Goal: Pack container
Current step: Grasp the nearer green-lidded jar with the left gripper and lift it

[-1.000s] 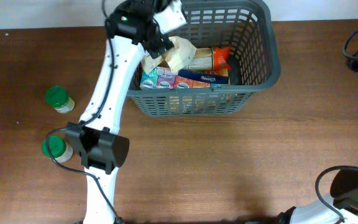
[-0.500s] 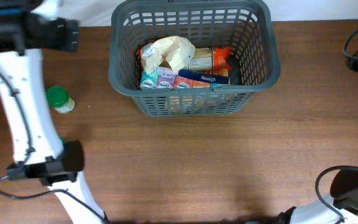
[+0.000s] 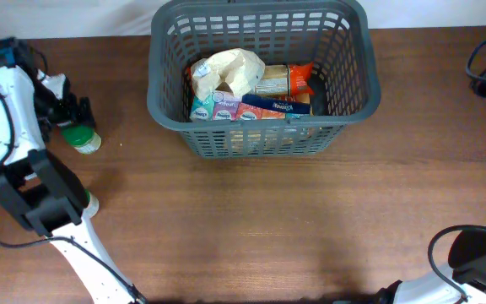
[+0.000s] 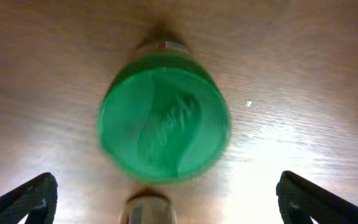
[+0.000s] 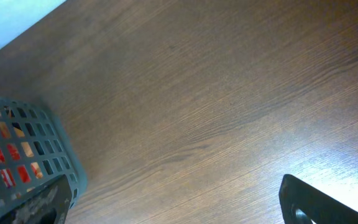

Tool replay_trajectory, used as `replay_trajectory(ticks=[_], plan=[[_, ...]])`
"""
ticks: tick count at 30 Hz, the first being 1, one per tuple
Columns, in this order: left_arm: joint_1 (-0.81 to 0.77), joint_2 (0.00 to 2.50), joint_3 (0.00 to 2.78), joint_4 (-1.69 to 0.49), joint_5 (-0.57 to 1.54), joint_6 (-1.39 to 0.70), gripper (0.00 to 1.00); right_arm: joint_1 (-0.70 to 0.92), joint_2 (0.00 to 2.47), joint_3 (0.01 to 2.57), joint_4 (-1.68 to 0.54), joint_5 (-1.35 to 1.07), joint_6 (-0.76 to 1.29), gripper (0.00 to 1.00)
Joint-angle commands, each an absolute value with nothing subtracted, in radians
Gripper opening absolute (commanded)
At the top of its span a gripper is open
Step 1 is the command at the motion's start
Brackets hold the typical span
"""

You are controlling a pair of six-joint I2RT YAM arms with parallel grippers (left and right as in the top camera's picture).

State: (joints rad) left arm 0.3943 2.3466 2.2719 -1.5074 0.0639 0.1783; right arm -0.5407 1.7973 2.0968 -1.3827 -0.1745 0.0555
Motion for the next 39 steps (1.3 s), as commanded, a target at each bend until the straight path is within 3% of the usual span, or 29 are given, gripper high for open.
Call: replay_trajectory(ticks=[1,9,27,35,39], plan=[[0.400,2.361,2.223,-1.451,0.062,0.173,0.96,-0.545,1.790,2.096,-1.380,-0.162,0.061,0.99],[0.402,2.373,2.190,-1.332,-0.002,0.173,0.96,-0.545,1.790,2.096,-1.380,-0.162,0.061,0.99],[0.397,2.514,2.190,-1.335,0.068,0.172,0.94,-0.545,1.790,2.096,-1.380,-0.162,0.061,0.99],[0.394,2.514,2.190,-1.354,0.068,0.172,0.65,-0.545,1.790,2.096,-1.380,-0.162,0.061,0.99],[0.393,2.514,2.190,-1.365,0.068,0.172,0.63,-0.545,1.790,2.096,-1.380,-0.162,0.061,0.99]])
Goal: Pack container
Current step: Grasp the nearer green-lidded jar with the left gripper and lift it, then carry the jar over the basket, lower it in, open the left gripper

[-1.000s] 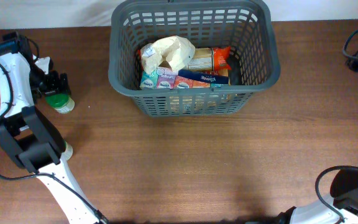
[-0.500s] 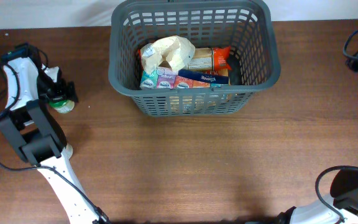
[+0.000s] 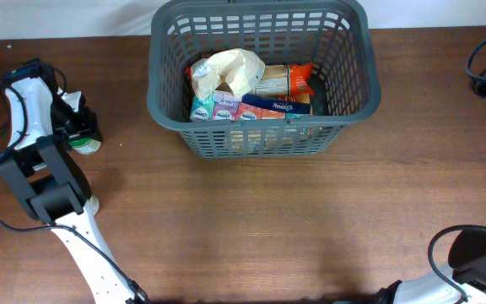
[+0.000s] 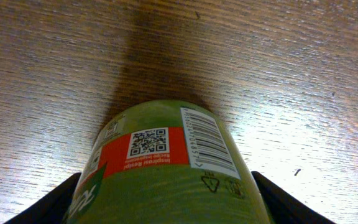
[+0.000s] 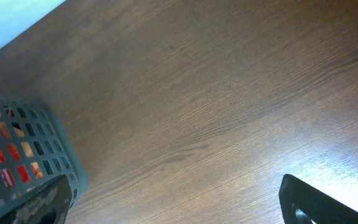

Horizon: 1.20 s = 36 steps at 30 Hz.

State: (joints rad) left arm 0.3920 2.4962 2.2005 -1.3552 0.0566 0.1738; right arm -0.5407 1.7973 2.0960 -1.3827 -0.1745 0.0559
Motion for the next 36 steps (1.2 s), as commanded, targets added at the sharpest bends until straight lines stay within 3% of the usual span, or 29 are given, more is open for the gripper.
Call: replay_trajectory(ticks=[1,4,8,10,13,15,18,27,36], plan=[[0.393,2.514,2.190,-1.365,0.068,0.172,0.63,-0.545,1.790,2.096,-1.380,-0.162,0.061,0.99],[0.393,2.513,2.192,-1.370,0.073,0.171,0.64,-0.545,1.790,2.096,-1.380,-0.162,0.060,0.99],[0.393,2.513,2.220,-1.389,0.120,0.172,0.73,-0.545,1.790,2.096,-1.380,-0.162,0.061,0.99],[0.393,2.513,2.259,-1.415,0.125,0.172,0.59,-0.545,1.790,2.096,-1.380,-0.162,0.061,0.99],[0.393,2.513,2.380,-1.493,0.124,0.173,0.23,-0.545,1.790,2.096,-1.380,-0.162,0.061,0.99],[0.393,2.513,2.482,-1.546,0.124,0.173,0.11,-0.545,1.790,2.096,-1.380,-0.162,0.060,0.99],[0.392,2.513,2.668,-1.641,0.124,0.173,0.02,-0.545,1.790,2.096,-1.380,-0.162,0.060,0.99],[0.299,2.341,2.984,-1.660,0.207,0.186,0.02,-0.545,1.790,2.096,-1.380,-0.162,0.061,0.99],[-0.063,2.089,3.137,-1.510,0.207,0.502,0.02,-0.545,1.790,2.096,-1.380,-0.162,0.060,0.99]])
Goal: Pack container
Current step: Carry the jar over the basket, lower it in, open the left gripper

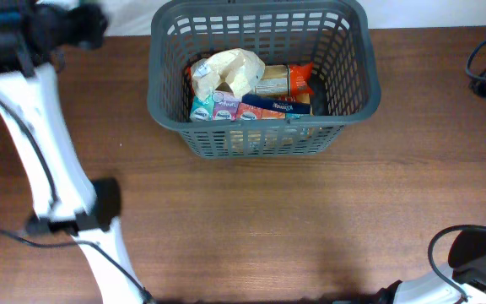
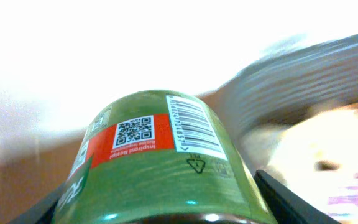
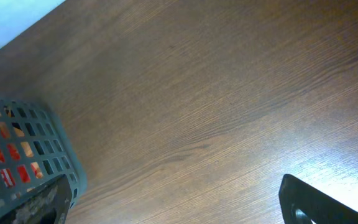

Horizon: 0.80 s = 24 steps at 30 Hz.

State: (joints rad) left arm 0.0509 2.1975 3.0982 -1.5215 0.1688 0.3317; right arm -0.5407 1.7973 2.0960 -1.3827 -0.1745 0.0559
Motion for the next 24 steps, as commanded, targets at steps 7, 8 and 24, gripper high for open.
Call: replay_trajectory(ticks=[7,8,24], plan=[[-0.309,2.138,3.068,-1.511,0.410,0.764,0.02,-0.545,1.790,2.096,-1.380,-0.162,0.061,0.99],[-0.332,2.154,3.040,-1.510,0.430,0.802,0.02,-0.545,1.790,2.096,-1.380,-0.162,0.061,0.99],[-0.582,2.436,2.731,-1.304,0.430,0.883,0.02,-0.545,1.790,2.096,-1.380,-0.162,0.061,0.99]])
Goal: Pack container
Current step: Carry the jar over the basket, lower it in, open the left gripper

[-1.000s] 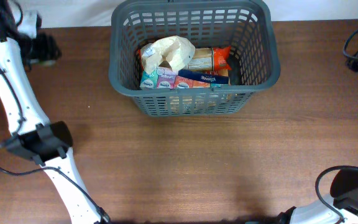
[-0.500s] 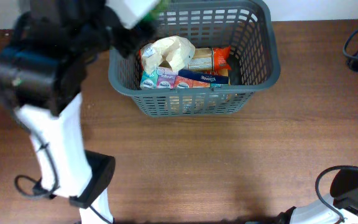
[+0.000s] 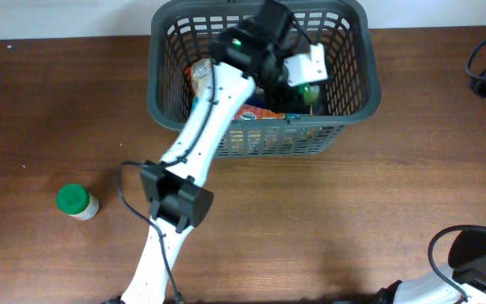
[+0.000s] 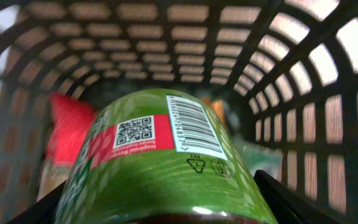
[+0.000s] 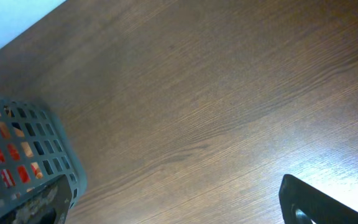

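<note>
Over the right half of the grey basket (image 3: pixel 153 103), my left gripper (image 3: pixel 297 83) is shut on a green bottle (image 4: pixel 160 155) with a red label, QR code and barcode. Overhead, only a bit of the green bottle (image 3: pixel 309 91) shows beside the gripper. The left wrist view looks along the bottle at the basket's inner wall (image 4: pixel 166 37), with my left gripper (image 4: pixel 160 213) clamped on the bottle's sides. The basket holds a cream bag (image 3: pixel 226 69), snack packets and tissue packs. My right gripper (image 5: pixel 179 214) stands open over bare table, right of the basket corner (image 5: pixel 30 149).
A second green-capped bottle (image 3: pixel 76 203) stands upright on the wooden table (image 3: pixel 353 211) at the lower left. A black cable lies at the right edge. The left arm's white links run from the front edge up over the basket's left side.
My left gripper, holding the green bottle, was high at the table's far left corner. It is now inside the basket's right half, with the bottle still in it. The right arm has not moved.
My left gripper was open just above a green-capped bottle at the table's left. Then it was down around that bottle. Then it held the bottle lifted at the far left, and now holds it in the basket. Another bottle stays at the lower left.
</note>
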Tool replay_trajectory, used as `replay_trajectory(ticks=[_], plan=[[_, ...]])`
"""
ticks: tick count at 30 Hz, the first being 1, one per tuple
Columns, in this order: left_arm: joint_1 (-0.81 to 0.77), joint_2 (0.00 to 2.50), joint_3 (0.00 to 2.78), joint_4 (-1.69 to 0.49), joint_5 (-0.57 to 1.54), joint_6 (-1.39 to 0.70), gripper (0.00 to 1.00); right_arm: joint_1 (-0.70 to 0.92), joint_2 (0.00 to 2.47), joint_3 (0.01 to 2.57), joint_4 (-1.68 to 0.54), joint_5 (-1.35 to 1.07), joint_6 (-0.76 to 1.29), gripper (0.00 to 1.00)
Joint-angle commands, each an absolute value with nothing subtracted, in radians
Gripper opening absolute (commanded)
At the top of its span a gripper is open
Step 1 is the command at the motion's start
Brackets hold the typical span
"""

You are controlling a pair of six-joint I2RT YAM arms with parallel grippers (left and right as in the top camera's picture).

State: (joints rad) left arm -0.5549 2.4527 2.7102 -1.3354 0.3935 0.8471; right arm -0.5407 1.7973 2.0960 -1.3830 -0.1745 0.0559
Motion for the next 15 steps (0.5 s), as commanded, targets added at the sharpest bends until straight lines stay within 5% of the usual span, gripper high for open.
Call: replay_trajectory(ticks=[1,4,5,6,7,15], plan=[[-0.590,2.442,2.730,-1.297,0.430,0.894,0.02,-0.545,1.790,2.096,-1.380,-0.162,0.060,0.99],[-0.603,2.460,2.730,-1.274,0.420,0.899,0.06,-0.545,1.790,2.096,-1.380,-0.162,0.060,0.99],[-0.602,2.466,2.730,-1.268,0.420,0.899,0.27,-0.545,1.790,2.096,-1.380,-0.162,0.061,0.99],[-0.603,2.469,2.730,-1.267,0.419,0.899,0.81,-0.545,1.790,2.096,-1.380,-0.162,0.060,0.99],[-0.602,2.471,2.730,-1.266,0.419,0.899,0.99,-0.545,1.790,2.096,-1.380,-0.162,0.061,0.99],[-0.556,2.391,2.793,-1.240,0.177,0.572,0.99,-0.545,1.790,2.096,-1.380,-0.162,0.061,0.99]])
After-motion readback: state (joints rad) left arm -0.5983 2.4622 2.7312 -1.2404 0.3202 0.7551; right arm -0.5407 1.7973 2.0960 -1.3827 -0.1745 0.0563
